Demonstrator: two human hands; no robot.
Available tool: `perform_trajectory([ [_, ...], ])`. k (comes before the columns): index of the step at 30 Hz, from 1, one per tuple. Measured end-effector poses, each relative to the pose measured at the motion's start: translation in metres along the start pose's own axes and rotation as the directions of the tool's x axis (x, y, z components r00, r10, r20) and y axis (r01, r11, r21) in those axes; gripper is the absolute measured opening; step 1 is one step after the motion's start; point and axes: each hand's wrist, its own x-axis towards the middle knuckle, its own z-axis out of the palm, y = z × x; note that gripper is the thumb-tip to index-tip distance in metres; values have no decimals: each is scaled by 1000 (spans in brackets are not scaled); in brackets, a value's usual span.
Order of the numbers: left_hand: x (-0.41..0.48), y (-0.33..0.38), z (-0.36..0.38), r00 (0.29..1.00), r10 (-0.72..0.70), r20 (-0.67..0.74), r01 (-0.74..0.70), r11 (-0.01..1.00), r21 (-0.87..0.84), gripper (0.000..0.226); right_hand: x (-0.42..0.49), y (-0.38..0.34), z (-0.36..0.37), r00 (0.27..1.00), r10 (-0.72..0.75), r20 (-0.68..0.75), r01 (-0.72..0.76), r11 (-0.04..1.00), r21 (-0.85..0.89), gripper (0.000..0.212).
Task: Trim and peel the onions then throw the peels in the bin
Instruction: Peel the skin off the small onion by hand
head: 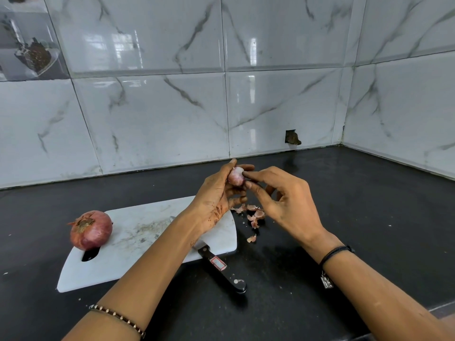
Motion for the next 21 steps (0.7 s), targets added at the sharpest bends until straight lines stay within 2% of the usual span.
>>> perform_trajectory([
  [7, 0, -4, 3, 999, -19, -25, 19, 1000, 5, 42, -1, -1, -1, 998, 54, 24, -53, 998, -45, 12],
  [15, 1, -4, 7, 991, -73, -113, 62, 994, -93, 49, -2, -1, 1, 991, 104, 86, -95, 989, -110, 11],
  [21, 4, -5, 2, 984, -70, -166, 61, 997, -56, 56, -2, -4, 1, 988, 105, 111, -96, 992, -86, 12],
])
